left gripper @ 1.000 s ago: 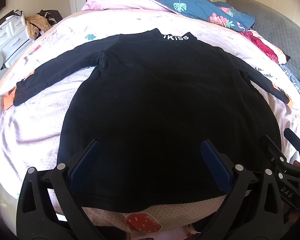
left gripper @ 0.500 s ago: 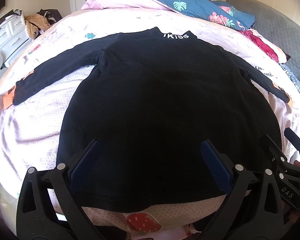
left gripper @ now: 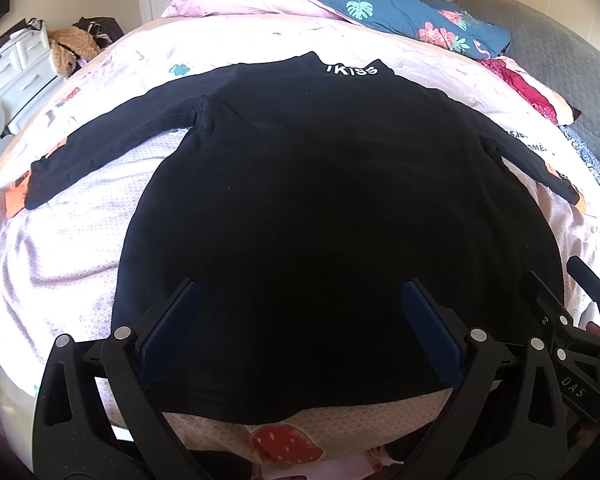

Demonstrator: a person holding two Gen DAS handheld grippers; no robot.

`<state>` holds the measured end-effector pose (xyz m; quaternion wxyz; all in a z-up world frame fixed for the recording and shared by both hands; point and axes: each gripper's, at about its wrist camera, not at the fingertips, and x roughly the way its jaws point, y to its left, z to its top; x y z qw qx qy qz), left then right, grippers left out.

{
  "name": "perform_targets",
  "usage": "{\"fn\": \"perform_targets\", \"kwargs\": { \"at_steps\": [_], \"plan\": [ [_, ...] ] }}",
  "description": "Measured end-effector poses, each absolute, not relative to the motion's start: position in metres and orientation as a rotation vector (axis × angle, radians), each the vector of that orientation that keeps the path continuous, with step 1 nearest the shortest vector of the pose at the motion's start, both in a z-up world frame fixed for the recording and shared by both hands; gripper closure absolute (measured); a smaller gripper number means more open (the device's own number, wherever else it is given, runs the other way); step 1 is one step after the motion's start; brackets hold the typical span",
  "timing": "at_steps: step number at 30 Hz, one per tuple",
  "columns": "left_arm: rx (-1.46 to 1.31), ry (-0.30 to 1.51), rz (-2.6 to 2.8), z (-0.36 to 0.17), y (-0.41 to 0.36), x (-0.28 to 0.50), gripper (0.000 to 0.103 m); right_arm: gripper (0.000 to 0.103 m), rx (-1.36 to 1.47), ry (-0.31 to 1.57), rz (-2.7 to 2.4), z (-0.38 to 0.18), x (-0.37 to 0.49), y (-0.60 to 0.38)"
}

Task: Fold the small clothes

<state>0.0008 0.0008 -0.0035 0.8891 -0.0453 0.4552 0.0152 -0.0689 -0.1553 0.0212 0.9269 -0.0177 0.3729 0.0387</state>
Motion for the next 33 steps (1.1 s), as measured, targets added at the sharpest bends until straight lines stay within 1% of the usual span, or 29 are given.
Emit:
{"fn": "perform_targets", "kwargs": {
  "at_steps": [15, 33],
  "plan": [
    [-0.087, 0.939, 0.037, -0.002, -0.003, 0.001, 0.009, 0.004, -0.024, 0.766, 0.075, 0.023, -0.068, -0.160],
    [-0.095, 0.899, 0.008, 0.025, -0.021, 0.012, 0.009, 0.004, 0.024, 0.746, 0.033, 0.045, -0.058, -0.188]
  ]
}}
